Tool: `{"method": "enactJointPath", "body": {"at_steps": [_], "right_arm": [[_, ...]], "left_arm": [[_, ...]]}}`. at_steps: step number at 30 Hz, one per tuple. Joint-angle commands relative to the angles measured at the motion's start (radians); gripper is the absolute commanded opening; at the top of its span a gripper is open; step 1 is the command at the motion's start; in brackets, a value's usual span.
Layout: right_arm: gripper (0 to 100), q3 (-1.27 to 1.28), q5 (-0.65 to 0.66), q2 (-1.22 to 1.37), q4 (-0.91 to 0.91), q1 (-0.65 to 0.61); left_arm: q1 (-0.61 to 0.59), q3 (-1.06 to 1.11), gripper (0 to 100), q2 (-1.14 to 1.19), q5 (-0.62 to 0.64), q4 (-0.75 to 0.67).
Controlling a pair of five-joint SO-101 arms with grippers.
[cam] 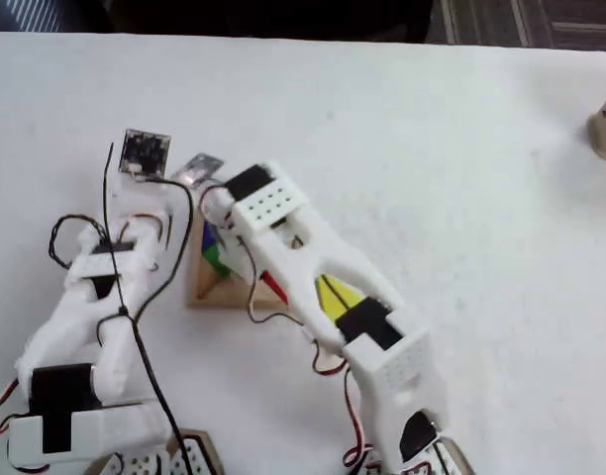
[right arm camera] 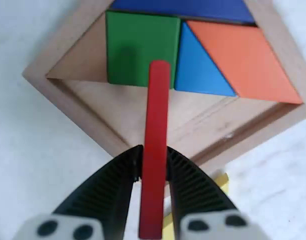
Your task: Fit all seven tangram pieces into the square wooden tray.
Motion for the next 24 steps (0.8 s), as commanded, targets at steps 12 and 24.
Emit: {"method": "enactJointPath", "body": {"at_steps": [12, 24], "right_arm": [[1.9, -0.005, 0.025, 0.004, -0.035, -0.053], [2.1, -0.003, 0.186, 0.002, 0.061, -0.101]], "left_arm": [[-0.012, -0.048, 2, -0.002, -0.015, -0.003], [-0.012, -0.048, 2, -0.002, -0.017, -0.003]]}}
